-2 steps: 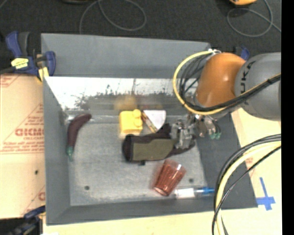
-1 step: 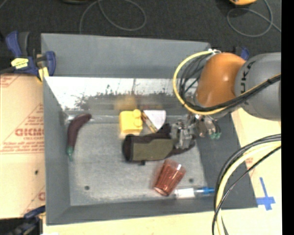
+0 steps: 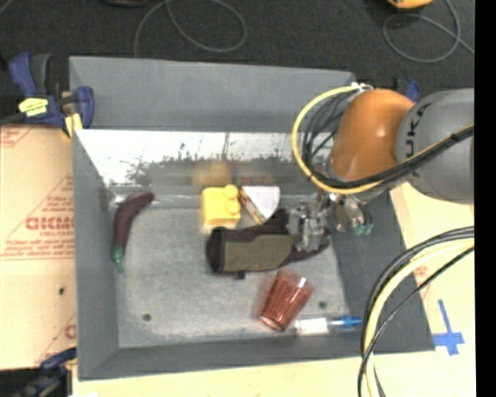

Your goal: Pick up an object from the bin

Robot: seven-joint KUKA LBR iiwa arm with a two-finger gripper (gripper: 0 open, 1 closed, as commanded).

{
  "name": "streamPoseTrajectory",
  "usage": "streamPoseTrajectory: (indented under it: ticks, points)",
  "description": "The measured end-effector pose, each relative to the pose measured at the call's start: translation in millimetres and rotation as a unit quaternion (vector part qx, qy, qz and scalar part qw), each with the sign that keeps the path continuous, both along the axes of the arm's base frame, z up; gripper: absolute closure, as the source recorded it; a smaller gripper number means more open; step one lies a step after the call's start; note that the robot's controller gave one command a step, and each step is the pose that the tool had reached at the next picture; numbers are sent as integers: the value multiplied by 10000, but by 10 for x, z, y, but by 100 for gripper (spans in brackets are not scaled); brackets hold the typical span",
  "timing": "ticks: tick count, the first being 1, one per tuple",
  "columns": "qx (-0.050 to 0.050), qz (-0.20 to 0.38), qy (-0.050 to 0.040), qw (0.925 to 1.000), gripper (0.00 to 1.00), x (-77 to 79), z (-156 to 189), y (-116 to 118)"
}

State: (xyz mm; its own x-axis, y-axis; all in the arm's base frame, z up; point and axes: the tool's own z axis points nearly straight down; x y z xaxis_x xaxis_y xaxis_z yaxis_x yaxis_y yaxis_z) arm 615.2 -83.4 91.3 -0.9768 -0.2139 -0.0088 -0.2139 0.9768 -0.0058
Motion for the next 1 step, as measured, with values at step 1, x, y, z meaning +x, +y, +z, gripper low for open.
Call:
streamPoseTrajectory:
  ticks: [1]
  points:
    - [2,-35,-29,10000,100,-456,-26,177]
